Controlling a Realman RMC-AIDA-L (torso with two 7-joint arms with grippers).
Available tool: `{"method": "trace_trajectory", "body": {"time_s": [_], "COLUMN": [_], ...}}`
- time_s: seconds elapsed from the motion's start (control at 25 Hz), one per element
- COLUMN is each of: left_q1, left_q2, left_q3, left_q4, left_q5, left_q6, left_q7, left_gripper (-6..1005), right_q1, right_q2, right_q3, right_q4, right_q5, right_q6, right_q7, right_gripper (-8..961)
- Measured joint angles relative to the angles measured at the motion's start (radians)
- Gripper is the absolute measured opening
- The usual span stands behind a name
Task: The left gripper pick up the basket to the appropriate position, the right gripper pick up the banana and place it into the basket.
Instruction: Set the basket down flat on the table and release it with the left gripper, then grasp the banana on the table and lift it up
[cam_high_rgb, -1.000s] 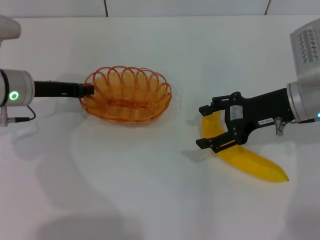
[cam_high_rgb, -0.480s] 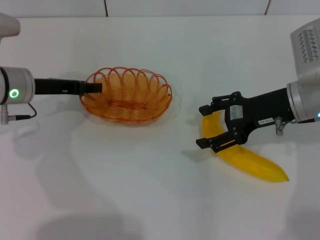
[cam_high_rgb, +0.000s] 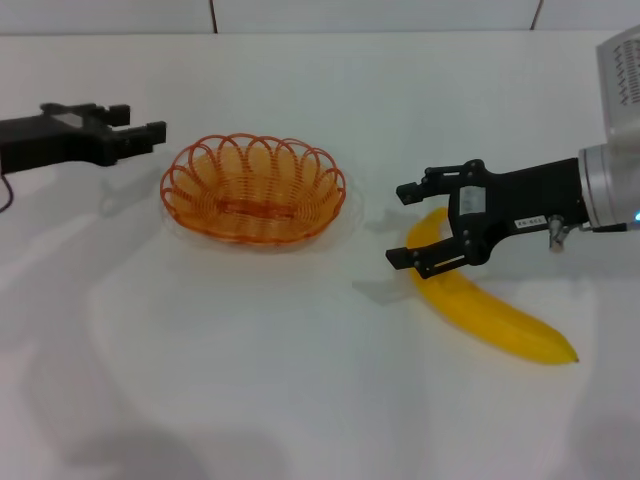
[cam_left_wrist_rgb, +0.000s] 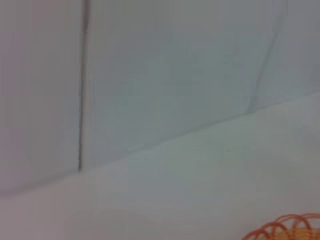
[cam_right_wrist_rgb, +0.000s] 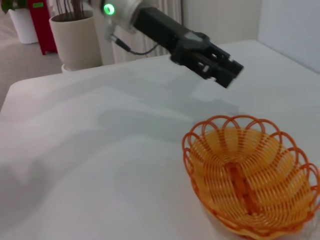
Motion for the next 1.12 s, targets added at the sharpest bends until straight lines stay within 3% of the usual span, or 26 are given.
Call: {"method": "trace_trajectory", "body": {"time_s": [0.28,0.6,0.76,1.0,1.12], "left_q1": [0.136,0.219,0.236,0.246,0.251], "left_q2": [-0.001,-0.003,-0.001,0.002,0.002], "left_q3": [0.001,0.013,0.013,0.013,0.013], "left_q4": [0.002,-0.045,-0.073,-0.088,-0.088], "left_q5": [-0.162,-0.168,-0.169,-0.166,-0.157], "left_q6": [0.092,0.178,0.182,0.188,0.184], "left_q7": [0.328,0.455,0.511,0.531,0.532], "left_gripper": [624,624,624,623,623], "right_q1": [0.003,-0.009,-0.048,-0.153,-0.192], "right_q2": [0.009,0.010,0.012,0.013,0.015], "right_q3": [0.006,-0.006,-0.065,-0.297,-0.369], "right_q4": [0.003,-0.030,-0.174,-0.513,-0.607], "right_q5": [0.007,0.010,-0.048,-0.161,-0.210], "right_q6": [0.075,0.123,0.100,0.058,0.039], "right_q7": [0.000,0.064,0.222,0.555,0.647], "right_gripper": [901,901,900,900,899]}}
